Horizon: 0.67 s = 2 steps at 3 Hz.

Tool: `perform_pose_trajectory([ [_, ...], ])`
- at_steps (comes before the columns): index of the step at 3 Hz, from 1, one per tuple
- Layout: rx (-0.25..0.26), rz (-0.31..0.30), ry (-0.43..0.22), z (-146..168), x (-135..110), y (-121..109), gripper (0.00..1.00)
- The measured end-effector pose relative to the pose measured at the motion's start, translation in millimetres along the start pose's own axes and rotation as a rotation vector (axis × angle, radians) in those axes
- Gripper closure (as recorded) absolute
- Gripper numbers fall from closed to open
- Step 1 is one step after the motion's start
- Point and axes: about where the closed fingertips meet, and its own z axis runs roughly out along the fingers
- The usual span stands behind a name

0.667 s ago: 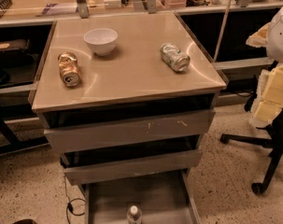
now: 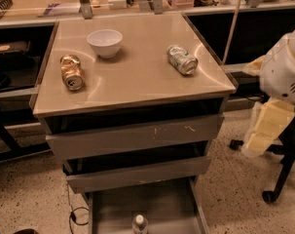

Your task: Pick blue plastic bottle from bottom drawer and place on counter

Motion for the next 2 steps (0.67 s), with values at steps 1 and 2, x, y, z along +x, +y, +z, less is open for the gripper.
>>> perform_pose_trajectory([
  [1, -0.070, 0.019, -0.028, 63.0, 3.7, 20.0, 0.00],
  [2, -0.127, 0.033, -0.051, 114.5, 6.3, 36.5, 0.00],
])
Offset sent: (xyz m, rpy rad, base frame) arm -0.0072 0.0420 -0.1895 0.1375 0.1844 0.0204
